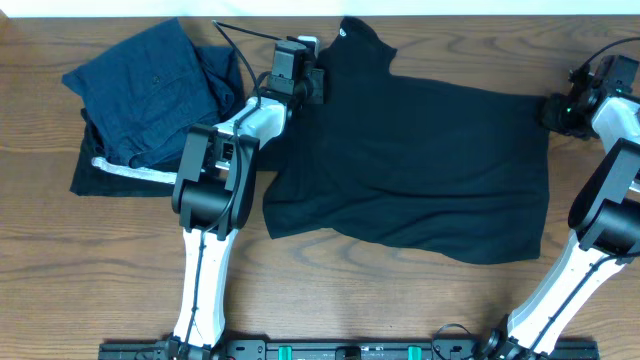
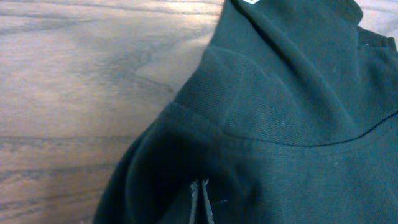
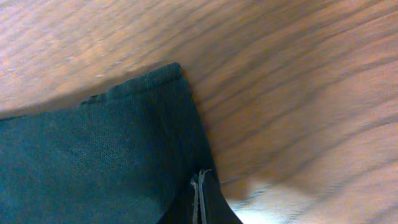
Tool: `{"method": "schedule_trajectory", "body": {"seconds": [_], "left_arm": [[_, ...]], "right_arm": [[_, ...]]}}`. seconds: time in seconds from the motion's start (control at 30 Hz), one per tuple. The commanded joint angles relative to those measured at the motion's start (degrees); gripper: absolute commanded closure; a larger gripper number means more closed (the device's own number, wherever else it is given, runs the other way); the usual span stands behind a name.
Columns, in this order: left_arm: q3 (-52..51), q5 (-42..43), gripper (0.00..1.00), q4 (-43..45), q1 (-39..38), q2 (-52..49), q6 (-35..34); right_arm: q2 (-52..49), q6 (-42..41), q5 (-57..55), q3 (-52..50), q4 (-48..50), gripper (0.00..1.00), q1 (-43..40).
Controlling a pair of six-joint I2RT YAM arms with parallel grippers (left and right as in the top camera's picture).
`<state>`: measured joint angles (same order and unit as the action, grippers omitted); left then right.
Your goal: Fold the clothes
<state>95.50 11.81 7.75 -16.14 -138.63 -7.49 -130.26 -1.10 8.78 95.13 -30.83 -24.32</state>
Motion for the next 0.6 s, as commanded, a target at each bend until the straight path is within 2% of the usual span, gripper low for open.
{"method": "schedule_trajectory", "body": {"seconds": [0.0,0.17,0.3,0.33,0.4,0.47,0.57], "left_arm": [[-0.35,-0.66,0.94,-0.68,1.77,-4.13,-0.04],[1.86,-0.59,0.94,2.01,2.62,-3.87,-0.02],[6.93,-0.24,0.94,1.29,2.84,-1.62,-0.02],[8.13,-0.24,0.94,0.83,2.86,-0.15,0.00],[10.01,-0.26,0.94,-1.44,2.86,3.54,-0.02],[10.38,-0.26,0.94,-5.16,2.84,8.59,-0.02],[10.38,-0.70,0.92,-16.98,2.86,17.79,-0.02]], "right_arm": [[-3.58,2.10,-8.15,-0.81,-0.13,0.99,-1.20],[-3.56,2.08,-6.75,-0.52,3.78,0.96,-1.20],[-3.10,2.05,-1.66,2.73,3.52,0.71,-1.18],[-2.58,2.01,-0.22,4.31,2.34,0.61,-1.16],[-1.31,1.75,1.64,7.61,-1.01,0.49,-1.16],[0.46,0.72,2.91,11.08,-5.79,0.43,-1.16],[4.20,-0.70,3.28,15.52,-14.23,0.41,-1.16]]}}
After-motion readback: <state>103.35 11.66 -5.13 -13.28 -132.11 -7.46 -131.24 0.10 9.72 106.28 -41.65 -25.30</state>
